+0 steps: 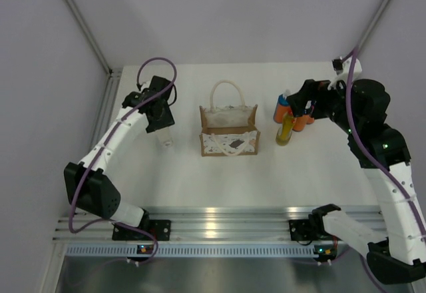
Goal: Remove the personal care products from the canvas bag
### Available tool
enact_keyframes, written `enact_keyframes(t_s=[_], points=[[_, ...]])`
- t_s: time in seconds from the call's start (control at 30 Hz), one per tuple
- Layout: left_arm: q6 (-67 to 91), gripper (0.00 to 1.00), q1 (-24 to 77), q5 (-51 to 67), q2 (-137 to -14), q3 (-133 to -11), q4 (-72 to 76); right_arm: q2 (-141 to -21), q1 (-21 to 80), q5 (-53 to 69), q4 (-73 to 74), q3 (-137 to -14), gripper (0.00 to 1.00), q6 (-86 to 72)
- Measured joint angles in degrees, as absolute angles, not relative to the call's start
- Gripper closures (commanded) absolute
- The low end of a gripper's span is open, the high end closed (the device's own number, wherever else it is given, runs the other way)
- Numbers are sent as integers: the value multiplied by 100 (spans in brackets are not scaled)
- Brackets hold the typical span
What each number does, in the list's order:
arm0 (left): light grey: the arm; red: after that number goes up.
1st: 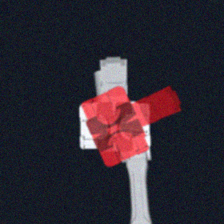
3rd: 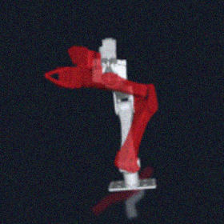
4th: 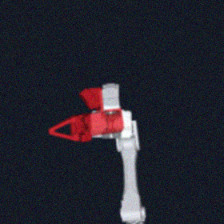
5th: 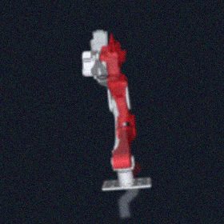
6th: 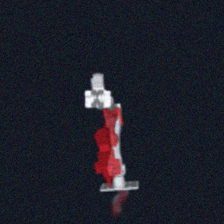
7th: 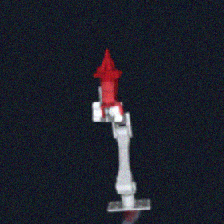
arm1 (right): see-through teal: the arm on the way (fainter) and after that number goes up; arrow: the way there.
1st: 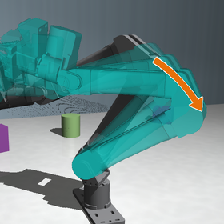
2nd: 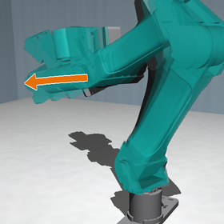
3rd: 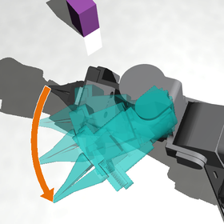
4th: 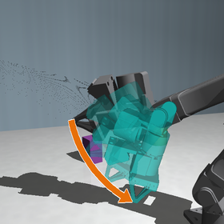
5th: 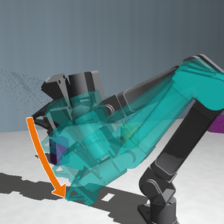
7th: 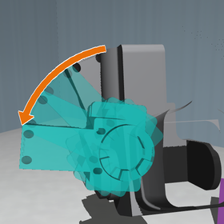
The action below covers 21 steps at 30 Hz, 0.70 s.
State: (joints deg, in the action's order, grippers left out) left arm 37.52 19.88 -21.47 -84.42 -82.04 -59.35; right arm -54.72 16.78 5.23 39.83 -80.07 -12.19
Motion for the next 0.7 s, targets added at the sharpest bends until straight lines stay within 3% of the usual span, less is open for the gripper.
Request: enact_keyframes(t_s=[0.47, 0.63, 0.67, 0.7], points=[[3758, 99, 1988, -1988, -8552, -7065, -4960, -4919, 1678, 115, 4641, -8040, 1, -1092], [3771, 74, 1988, -1859, -8783, -7063, -4781, -4912, 1678, 93, 4687, -8040, 1, -1096], [3778, 63, 1988, -1839, -8823, -7059, -4766, -4912, 1678, 91, 4692, -8040, 1, -1096], [3780, 59, 1988, -1815, -8866, -7054, -4755, -4912, 1678, 91, 4696, -8040, 1, -1096]])
